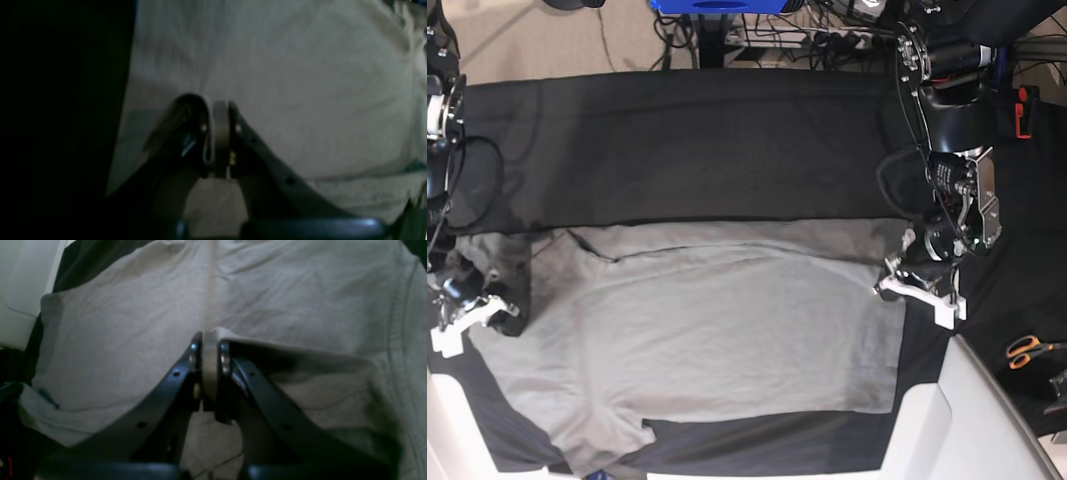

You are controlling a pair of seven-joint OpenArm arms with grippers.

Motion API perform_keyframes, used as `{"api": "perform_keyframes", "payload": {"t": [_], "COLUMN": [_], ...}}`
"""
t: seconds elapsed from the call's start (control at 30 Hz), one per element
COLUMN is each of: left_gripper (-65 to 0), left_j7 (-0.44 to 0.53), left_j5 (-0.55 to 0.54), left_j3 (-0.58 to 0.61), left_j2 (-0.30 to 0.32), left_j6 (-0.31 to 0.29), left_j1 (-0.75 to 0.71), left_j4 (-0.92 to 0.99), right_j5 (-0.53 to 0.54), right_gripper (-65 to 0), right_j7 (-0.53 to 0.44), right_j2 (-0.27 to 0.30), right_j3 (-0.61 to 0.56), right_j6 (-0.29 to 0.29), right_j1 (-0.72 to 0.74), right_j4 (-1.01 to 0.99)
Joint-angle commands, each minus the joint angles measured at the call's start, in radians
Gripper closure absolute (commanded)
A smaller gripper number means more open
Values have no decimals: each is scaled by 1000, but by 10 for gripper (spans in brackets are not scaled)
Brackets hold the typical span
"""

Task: Fold the T-shirt properly
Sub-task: 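Carry the held edge across the shirt body with both grippers, then drag the shirt toward the arms with both grippers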

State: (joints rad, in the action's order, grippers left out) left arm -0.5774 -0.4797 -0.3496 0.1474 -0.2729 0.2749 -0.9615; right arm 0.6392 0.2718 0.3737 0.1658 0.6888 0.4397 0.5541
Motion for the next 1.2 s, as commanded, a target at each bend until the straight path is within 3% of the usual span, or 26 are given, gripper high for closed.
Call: {"api": "perform_keyframes", "payload": {"t": [0.0, 0.07, 0.17, 0.27, 0.33, 0.47, 0.63, 0.77, 0.97, 1.17], "left_gripper": [-138, -316, -522, -648, -650, -650, -650, -650, -650, -650], "left_j7": [23, 26, 27, 29, 26, 21, 21, 23, 24, 24], "left_j5": [-15, -15, -23, -24, -24, -26, -26, -32, -169, -251], "left_j3": [1, -6, -15, -16, -7, -3, -13, -1, -13, -15], "left_j2": [11, 13, 16, 16, 16, 16, 19, 7, 7, 44], "left_j6": [-9, -9, -9, -9, -12, -13, -15, -15, -15, -15], "left_j1": [25, 25, 36, 56, 60, -36, -253, -343, -435, -452], "left_j4": [-15, -15, -18, -38, -70, -265, -509, -518, -457, -353], "right_j5": [20, 20, 23, 28, 28, 28, 28, 26, 28, 24], "right_gripper": [-59, -155, -342, -506, -513, -467, -464, -468, -470, -468], "right_j7": [-29, -32, -39, -99, -118, -98, 137, 202, 189, 91], "right_j2": [15, 15, 18, 18, 15, 6, -69, -124, -100, -86], "right_j3": [7, 8, 8, 11, 45, 226, 495, 668, 691, 682], "right_j6": [9, -45, -100, -105, -105, -120, -280, -324, -332, -324], "right_j1": [31, 29, 29, 23, 5, -95, -224, -233, -177, -114], "right_j4": [14, 14, 21, 21, 27, 162, 337, 298, 73, -105]}}
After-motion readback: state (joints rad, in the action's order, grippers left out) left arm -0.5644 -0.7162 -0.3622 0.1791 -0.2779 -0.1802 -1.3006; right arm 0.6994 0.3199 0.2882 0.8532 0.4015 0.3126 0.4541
